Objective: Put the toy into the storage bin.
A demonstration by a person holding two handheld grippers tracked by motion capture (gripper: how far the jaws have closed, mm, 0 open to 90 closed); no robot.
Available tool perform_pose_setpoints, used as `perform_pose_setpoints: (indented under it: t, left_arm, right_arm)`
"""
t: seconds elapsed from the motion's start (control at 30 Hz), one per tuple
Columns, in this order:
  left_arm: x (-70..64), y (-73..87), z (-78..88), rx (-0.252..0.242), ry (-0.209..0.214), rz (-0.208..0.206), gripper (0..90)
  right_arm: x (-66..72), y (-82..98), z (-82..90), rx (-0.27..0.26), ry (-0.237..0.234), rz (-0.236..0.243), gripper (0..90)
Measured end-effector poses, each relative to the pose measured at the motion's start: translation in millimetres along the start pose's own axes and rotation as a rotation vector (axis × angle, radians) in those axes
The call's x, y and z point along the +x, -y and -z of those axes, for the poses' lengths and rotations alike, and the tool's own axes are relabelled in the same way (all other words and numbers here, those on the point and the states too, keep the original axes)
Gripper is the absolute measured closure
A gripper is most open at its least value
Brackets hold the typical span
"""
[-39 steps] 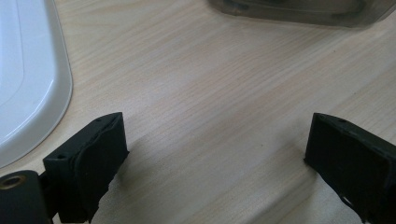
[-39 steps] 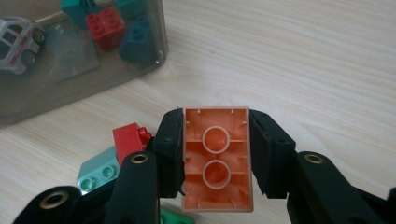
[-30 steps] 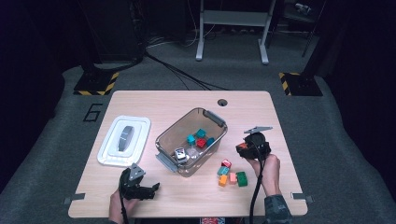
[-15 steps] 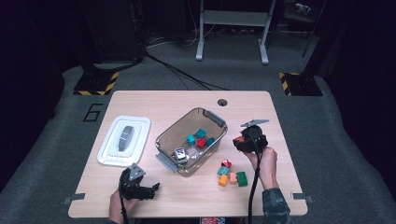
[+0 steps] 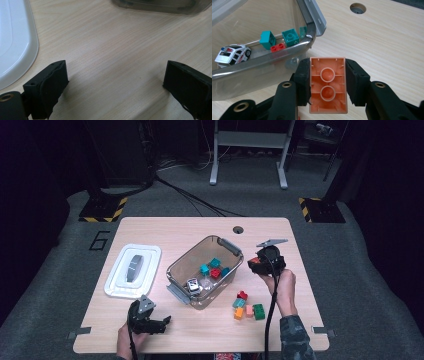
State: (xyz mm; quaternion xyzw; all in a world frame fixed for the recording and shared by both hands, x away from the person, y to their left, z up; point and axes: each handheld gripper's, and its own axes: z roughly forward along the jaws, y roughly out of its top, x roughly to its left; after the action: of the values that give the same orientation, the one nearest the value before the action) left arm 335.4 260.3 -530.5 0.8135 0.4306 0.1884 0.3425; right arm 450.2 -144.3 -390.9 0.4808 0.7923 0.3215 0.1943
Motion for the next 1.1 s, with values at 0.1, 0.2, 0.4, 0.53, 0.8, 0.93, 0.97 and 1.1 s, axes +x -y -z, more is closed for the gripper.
perform_pose_setpoints:
  t: [0.1,0.2,0.4,0.53,0.8,0.93,0.97,1.1]
  left_arm:
    - [-0.1,0.0,0.0,0.0,0.002,0.001,5.3]
    - [-0.3,0.1,-0.1,-0.001,0.002,0.005,5.3]
    - [-0.4,0.1,-0.1,-0.001,0.002,0.005,5.3]
    - [-0.4,0.1,-0.1,-0.001,0.002,0.005,5.3]
    - [-0.3,0.1,0.0,-0.001,0.002,0.004,5.3]
    - [-0.4,0.1,-0.1,-0.001,0.002,0.005,5.3]
    - [-0.4,0.1,-0.1,-0.001,0.002,0.005,5.3]
    - [-0.5,0.1,0.0,-0.001,0.001,0.006,5.3]
  right_arm:
    - [0.8,-5.1,2.3,-0.004,0.003,0.01,58.8]
    - [1.4,-11.4,5.9,-0.013,0.007,0.013,58.8]
    - [3.9,-21.4,11.3,-0.033,0.012,0.028,58.8]
    - [7.2,-28.0,13.5,-0.04,0.011,0.039,58.8]
    - [18.1,-42.5,17.1,-0.059,0.003,0.067,58.8]
    - [25.3,-49.4,17.4,-0.058,-0.005,0.081,58.8]
    - [26.9,-51.1,16.5,-0.063,-0.006,0.095,58.8]
    - [34.3,-56.5,13.8,-0.055,-0.019,0.112,58.8]
